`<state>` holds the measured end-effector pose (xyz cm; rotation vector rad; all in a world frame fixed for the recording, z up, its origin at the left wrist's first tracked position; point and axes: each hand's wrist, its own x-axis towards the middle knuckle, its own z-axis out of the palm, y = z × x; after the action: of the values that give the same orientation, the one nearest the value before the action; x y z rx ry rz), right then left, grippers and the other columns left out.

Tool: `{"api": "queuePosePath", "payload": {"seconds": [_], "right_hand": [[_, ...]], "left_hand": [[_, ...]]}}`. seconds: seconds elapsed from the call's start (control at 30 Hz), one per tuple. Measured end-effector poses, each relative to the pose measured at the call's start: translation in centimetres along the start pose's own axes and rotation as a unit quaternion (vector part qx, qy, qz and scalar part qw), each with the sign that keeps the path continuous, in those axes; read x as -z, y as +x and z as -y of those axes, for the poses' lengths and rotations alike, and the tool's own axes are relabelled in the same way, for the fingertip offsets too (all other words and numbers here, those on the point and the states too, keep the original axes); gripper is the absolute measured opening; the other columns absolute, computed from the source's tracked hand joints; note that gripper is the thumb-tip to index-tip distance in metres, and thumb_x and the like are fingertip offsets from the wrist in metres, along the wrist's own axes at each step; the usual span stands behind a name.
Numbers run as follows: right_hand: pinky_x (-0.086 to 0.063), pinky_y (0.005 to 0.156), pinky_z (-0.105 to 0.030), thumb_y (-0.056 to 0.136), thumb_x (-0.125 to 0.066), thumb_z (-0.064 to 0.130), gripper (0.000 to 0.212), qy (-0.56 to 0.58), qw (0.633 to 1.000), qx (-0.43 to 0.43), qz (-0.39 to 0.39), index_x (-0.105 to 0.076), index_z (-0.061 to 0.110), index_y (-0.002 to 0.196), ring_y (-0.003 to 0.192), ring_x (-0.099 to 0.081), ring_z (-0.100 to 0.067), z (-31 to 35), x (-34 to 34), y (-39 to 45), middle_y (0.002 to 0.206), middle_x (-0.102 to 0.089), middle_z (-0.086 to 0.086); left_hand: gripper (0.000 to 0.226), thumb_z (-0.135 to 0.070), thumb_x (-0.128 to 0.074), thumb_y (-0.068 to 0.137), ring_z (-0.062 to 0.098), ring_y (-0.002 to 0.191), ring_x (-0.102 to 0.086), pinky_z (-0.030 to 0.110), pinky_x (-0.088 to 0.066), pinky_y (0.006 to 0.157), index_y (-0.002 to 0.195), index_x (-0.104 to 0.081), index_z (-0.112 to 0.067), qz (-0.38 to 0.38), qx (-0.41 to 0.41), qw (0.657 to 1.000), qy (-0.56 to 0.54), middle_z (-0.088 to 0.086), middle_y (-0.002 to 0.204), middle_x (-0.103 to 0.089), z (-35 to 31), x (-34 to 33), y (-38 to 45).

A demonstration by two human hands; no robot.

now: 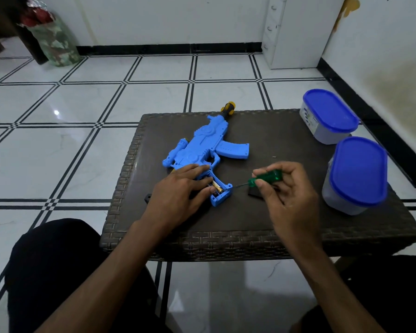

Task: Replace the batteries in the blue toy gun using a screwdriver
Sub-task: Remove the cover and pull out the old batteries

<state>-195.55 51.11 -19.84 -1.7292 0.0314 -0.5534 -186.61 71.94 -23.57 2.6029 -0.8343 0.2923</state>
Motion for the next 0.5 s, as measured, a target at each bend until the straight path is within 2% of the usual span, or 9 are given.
{"api": "queuePosePath", "payload": {"seconds": [0.2,0.3,0.4,0.5], "right_hand": [[-0.057,0.091,-0.037,0.086,-0.064,-0.008,0.025,0.127,0.982,-0.107,-0.092,-0.053,0.011,0.096,0.101,-0.072,-0.018,-1.8,0.4,-2.6,0.101,-0.076,-0.008],[-0.056,0.092,-0.041,0.089,-0.062,-0.006,0.021,0.171,0.972,-0.118,-0.114,-0.054,0.011,0.099,0.102,-0.071,-0.023,-1.7,0.2,-2.5,0.103,-0.075,-0.01],[-0.058,0.088,-0.035,0.092,-0.057,-0.006,0.019,0.17,0.975,-0.1,-0.098,-0.054,0.007,0.106,0.1,-0.072,-0.023,-0.7,0.3,-1.1,0.1,-0.074,-0.01],[-0.058,0.085,-0.03,0.092,-0.058,-0.005,0.02,0.093,0.994,-0.052,-0.024,-0.057,0.011,0.104,0.098,-0.072,-0.019,0.5,0.3,1.0,0.098,-0.073,-0.008]], "left_hand": [[0.042,-0.056,-0.039,0.093,0.003,0.134,-0.042,0.029,-0.051,0.089,0.117,-0.068,-0.038,-0.008,0.009,1.0,0.003,-0.019,0.139,-0.053,-0.1,0.0,-0.2],[0.048,-0.061,-0.039,0.09,-0.001,0.136,-0.038,0.031,-0.048,0.1,0.125,-0.063,-0.039,0.003,0.023,0.999,-0.024,-0.022,0.142,-0.049,0.1,0.1,-0.4],[0.062,-0.07,-0.041,0.083,-0.003,0.137,-0.035,0.033,-0.042,0.107,0.134,-0.056,-0.038,0.017,0.036,0.998,-0.044,-0.023,0.145,-0.046,0.4,0.4,-0.5],[0.072,-0.079,-0.04,0.075,-0.001,0.14,-0.032,0.032,-0.04,0.108,0.133,-0.055,-0.04,0.051,0.027,0.998,-0.031,-0.022,0.148,-0.04,0.2,0.8,-0.4]]}}
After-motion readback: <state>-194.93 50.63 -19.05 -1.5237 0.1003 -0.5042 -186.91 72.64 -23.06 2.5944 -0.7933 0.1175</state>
